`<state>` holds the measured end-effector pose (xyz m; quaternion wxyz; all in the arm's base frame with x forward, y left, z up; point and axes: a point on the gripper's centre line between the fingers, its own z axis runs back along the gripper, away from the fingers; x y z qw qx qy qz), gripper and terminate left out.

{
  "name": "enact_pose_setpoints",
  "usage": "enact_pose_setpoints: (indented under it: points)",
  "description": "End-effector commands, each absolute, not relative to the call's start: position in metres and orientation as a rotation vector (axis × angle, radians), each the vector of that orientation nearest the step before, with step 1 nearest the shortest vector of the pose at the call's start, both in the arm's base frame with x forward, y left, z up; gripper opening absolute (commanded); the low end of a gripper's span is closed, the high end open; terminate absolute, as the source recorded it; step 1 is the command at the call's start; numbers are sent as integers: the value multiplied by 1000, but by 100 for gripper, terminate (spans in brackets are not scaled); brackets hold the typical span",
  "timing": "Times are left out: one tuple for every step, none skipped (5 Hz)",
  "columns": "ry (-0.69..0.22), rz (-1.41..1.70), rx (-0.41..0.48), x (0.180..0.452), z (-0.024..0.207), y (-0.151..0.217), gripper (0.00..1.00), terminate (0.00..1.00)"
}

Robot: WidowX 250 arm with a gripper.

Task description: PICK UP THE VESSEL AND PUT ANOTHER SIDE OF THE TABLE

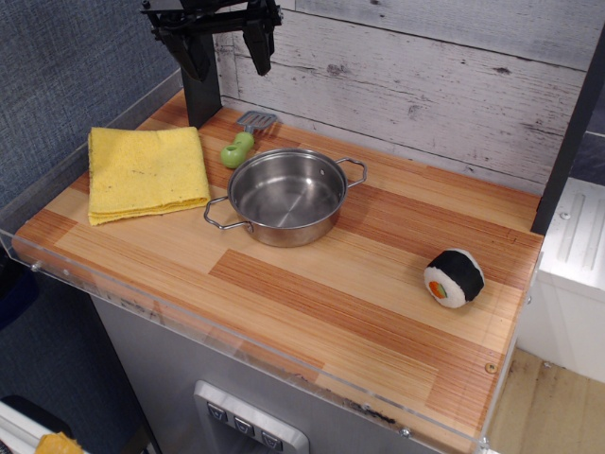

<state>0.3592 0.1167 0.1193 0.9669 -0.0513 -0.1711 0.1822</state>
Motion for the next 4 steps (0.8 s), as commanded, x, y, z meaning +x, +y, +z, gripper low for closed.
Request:
enact_pose_setpoints:
  points:
    - [-346,368,-104,359,119,117,100,0]
    - [-340,271,-159,359,109,99,100,0]
    - [-323,183,-190,357,98,92,100,0]
    - [-300,126,-196,353,88,87,100,0]
